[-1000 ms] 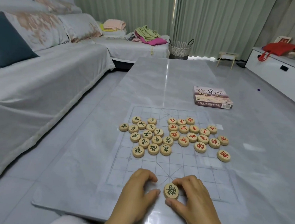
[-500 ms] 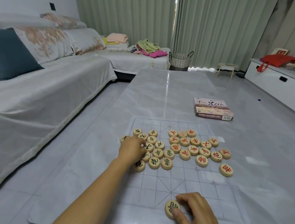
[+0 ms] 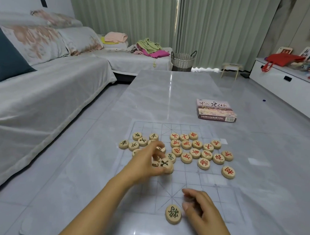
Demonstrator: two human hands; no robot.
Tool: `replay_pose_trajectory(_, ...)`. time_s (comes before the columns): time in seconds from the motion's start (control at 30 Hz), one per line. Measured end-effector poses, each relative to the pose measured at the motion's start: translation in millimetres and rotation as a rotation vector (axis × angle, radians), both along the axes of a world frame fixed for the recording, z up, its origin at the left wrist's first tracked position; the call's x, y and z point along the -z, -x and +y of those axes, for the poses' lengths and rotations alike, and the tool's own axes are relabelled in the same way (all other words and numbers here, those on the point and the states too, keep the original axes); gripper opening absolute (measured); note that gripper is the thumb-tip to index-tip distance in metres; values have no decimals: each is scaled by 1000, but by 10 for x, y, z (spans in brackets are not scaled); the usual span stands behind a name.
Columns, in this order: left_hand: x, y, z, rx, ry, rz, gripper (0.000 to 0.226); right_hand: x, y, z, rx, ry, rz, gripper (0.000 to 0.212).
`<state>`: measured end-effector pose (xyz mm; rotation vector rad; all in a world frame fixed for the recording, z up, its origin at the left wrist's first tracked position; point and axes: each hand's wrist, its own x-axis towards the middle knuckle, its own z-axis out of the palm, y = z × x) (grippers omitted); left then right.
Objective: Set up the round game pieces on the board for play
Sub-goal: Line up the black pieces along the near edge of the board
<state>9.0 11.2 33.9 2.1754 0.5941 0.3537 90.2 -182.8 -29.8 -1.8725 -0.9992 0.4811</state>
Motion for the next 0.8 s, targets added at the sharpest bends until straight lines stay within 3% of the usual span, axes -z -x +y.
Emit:
replay_pose_trajectory(0.07,57,89,-314,204,-72,67,62,-76,-59,8,-61,15,21,45)
replay_pose_trajectory(0.13,177,90,-514,267,-211,129,68,-152,-98,25,-152,47,-13,57)
replay_pose_trajectory(0.2,273,48,-579,272,-228,147,70,-188,-131,18,-178,93,-98,58)
replay_pose_trajectory(0.3,308,48,-590,256,45,81,73,-162,-225,-94,-62,131,-237,47)
replay_pose_trajectory(0.37,332,125,-558,183,89,3,70,-98,-256,-200,-11,150,-285,43)
replay_pose_trajectory(0.53,427,423,-561,182,-8,78,61,31,-99,-240,3,196,-341,51)
replay_pose_trajectory(0.67,554,459,-662,145,-117,142,58,61,-40,-256,-34,212,-419,71)
replay_pose_trajectory(0.8,585,453,-704,96,-121,109,48,108,-33,-285,0,149,-432,69)
